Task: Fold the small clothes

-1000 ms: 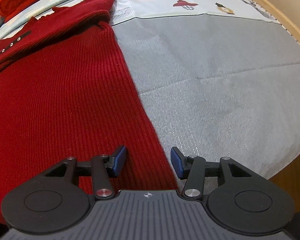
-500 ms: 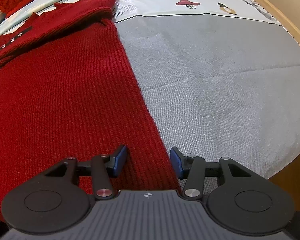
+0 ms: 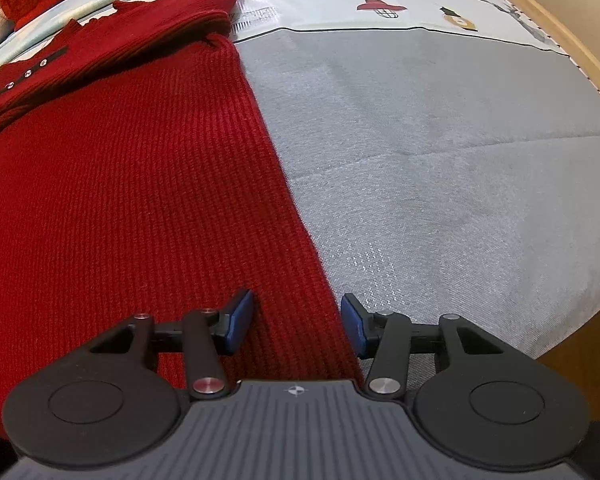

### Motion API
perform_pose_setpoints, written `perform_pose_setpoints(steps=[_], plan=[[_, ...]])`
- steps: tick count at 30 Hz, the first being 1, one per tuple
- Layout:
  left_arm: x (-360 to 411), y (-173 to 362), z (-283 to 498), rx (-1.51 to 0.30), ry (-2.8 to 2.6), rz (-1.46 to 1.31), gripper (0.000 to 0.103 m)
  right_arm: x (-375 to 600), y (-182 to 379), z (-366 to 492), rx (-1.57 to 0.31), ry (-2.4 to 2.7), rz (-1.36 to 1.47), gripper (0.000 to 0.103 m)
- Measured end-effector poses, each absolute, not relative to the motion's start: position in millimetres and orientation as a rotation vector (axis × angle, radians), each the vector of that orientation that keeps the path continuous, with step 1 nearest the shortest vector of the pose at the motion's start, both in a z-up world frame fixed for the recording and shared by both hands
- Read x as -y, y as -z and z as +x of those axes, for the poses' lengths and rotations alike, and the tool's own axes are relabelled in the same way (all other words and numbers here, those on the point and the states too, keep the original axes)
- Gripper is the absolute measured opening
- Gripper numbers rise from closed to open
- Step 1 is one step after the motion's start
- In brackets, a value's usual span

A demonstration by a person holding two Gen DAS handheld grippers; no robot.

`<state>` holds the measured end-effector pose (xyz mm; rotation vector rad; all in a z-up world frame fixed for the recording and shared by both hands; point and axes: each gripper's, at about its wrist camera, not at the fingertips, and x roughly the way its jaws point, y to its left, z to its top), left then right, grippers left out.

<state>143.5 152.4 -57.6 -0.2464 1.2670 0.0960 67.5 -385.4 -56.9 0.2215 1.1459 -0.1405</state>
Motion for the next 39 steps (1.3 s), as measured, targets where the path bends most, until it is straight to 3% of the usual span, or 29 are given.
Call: perform_pose_setpoints(steps=[2, 5, 8, 11, 16, 22, 32, 35, 37, 39], plan=[[-152.0, 57.5, 143.1, -1.266, -0.096, -0.244, 0.036, 385.6, 56.6, 66.2, -1.145, 0.129, 0.219, 0.044], [-150.5, 57.3, 143.2, -1.264, -0.094, -0.239, 0.035, 383.3, 55.2, 65.3, -1.14, 0.107, 0.209, 0.03], [-146.1, 56.1, 142.7, -1.257, -0.069, -0.222, 0.018, 381.2, 53.1, 63.6, -1.13, 0.1, 0.189, 0.012], [-140.5, 49.6, 140.2, -1.227, -0.047, -0.184, 0.011, 385.3, 47.6, 58.5, -1.104, 0.095, 0.233, 0.01], [-133.4, 31.3, 130.4, -1.156, 0.042, -0.18, 0.01, 404.0, 27.5, 49.2, -0.992, 0.117, 0.354, 0.008], [-127.0, 37.0, 131.6, -1.201, 0.065, -0.142, 0.01, 412.6, 23.6, 47.5, -0.964, 0.194, 0.375, 0.007], [-136.9, 45.3, 139.7, -1.248, 0.033, -0.158, 0.011, 403.1, 43.8, 57.8, -1.083, 0.175, 0.336, 0.01], [-136.0, 45.4, 141.1, -1.25, 0.032, -0.157, 0.011, 398.2, 47.1, 59.3, -1.108, 0.175, 0.302, 0.02], [-134.1, 46.7, 143.7, -1.252, 0.028, -0.156, 0.011, 396.5, 49.9, 60.4, -1.132, 0.176, 0.29, 0.04], [-133.0, 47.5, 145.0, -1.254, 0.024, -0.158, 0.012, 395.7, 52.0, 59.9, -1.145, 0.173, 0.285, 0.041]])
